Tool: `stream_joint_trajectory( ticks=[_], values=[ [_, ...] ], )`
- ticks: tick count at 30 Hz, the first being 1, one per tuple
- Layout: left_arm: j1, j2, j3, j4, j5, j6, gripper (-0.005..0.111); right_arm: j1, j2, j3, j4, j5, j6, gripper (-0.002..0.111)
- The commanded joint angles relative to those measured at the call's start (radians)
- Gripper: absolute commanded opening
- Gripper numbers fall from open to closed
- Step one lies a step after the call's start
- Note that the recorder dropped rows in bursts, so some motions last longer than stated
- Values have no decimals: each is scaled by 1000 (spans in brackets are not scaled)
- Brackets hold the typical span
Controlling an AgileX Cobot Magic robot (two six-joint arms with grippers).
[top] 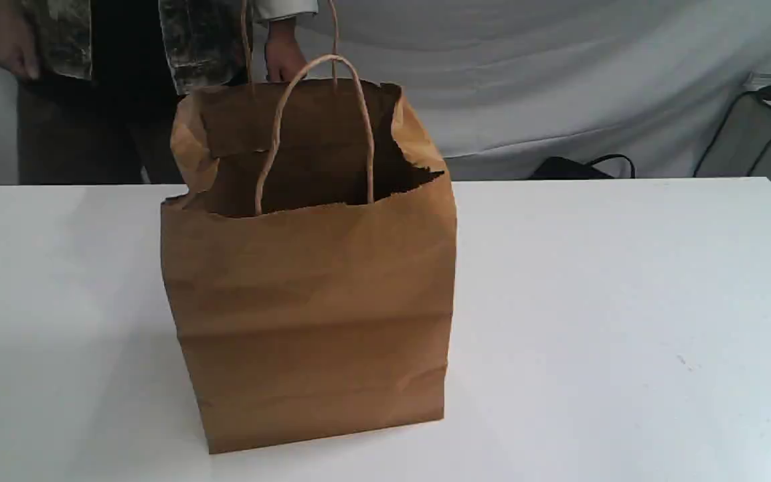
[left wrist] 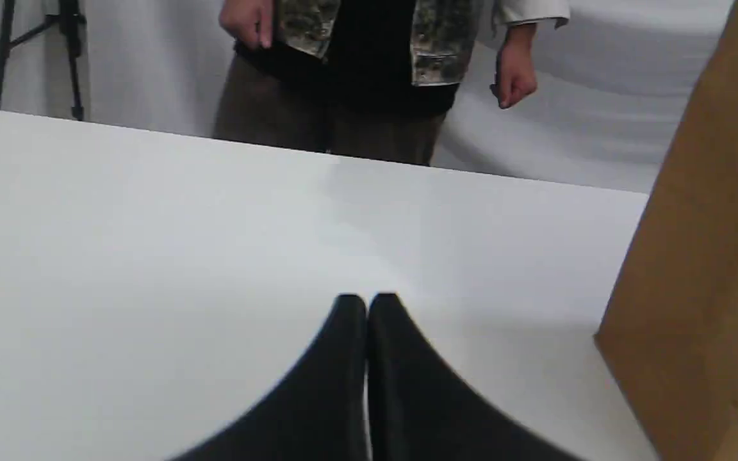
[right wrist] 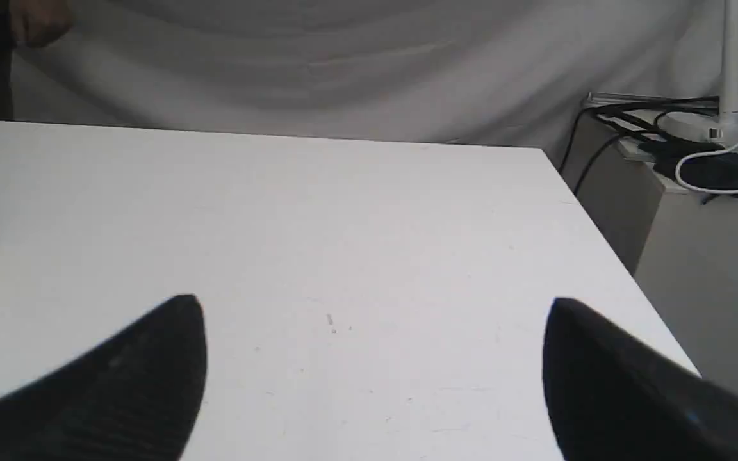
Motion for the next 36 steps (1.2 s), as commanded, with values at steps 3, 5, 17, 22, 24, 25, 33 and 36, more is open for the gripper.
stream_joint_trajectory(
  ticks=[3,5,17,22,24,25,33,36],
  values=[
    [-95,-2,4,3,-12,5,0,2,-5,3,-15,6,5,71],
    [-109,-2,4,3,-12,5,0,2,-5,3,-15,6,5,71],
    [-109,-2,4,3,-12,5,0,2,-5,3,-15,6,5,71],
    [-109,-2,4,3,-12,5,0,2,-5,3,-15,6,5,71],
    [-109,-2,4,3,-12,5,0,2,-5,3,-15,6,5,71],
    [-109,-2,4,3,-12,5,0,2,-5,3,-15,6,5,71],
    [-109,-2,4,3,-12,5,0,2,-5,3,-15,6,5,71],
    [-109,-2,4,3,-12,5,0,2,-5,3,-15,6,5,71]
  ],
)
